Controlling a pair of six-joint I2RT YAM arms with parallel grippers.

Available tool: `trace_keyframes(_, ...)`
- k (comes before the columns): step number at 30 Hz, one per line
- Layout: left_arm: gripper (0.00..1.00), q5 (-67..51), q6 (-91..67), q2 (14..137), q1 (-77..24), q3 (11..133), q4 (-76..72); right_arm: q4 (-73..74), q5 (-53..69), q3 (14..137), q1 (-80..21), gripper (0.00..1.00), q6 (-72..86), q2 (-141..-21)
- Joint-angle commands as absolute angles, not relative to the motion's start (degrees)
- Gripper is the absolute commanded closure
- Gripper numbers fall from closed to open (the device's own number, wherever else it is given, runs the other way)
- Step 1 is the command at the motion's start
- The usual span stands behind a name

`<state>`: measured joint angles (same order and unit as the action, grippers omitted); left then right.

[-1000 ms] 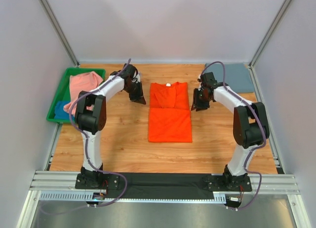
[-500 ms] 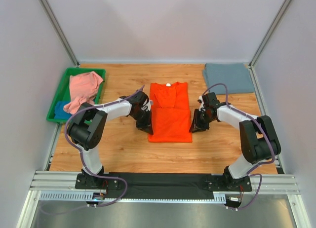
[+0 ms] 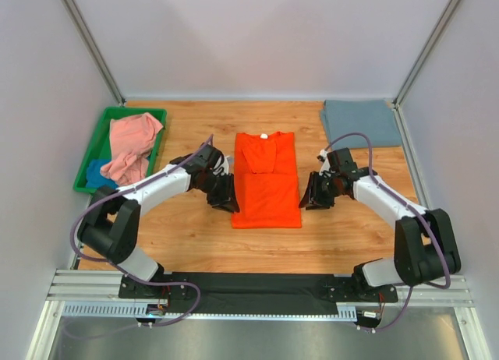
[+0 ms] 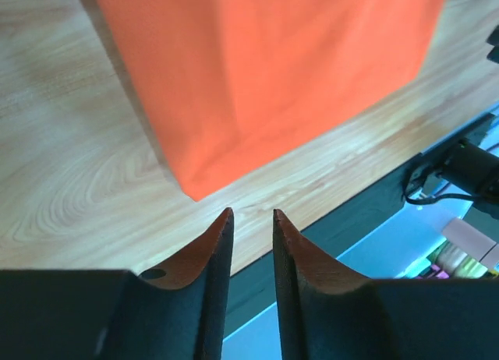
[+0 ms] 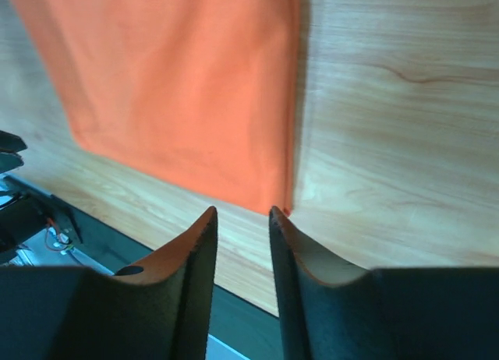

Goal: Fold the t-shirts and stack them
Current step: Fold the tshirt

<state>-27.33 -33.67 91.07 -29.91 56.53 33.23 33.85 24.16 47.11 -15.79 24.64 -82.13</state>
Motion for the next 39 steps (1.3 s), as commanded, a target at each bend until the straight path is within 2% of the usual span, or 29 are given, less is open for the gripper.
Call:
trace_keyframes(1,0.65,-28.21,-34.28,87.10,-29.88,57.05,35.77,34.98,26.54,45.80,-15.73,0.64,26.54,-77.88)
trace_keyframes(8,0.51,-33.92,-36.65,88.24,-29.88,48.25,26.64,30.59,28.83,41.31,-15.73,0.55,26.72,-79.62)
trace_keyframes(20,0.50,-30.76,-40.60,93.51,-29.71,43.42,22.42,23.56,30.67,36.12,-15.73,0.54,29.00,-84.55)
trace_keyframes(30,0.53,-28.39,-41.40,95.54,-28.74,43.24,22.32,21.62,28.83,33.93,-15.73,0.62,28.92,-87.19)
trace_keyframes(39,0.53,-26.98,-42.89,92.90,-26.63,42.28,22.77,21.53,27.69,33.31,-15.73,0.73,28.83,-87.63)
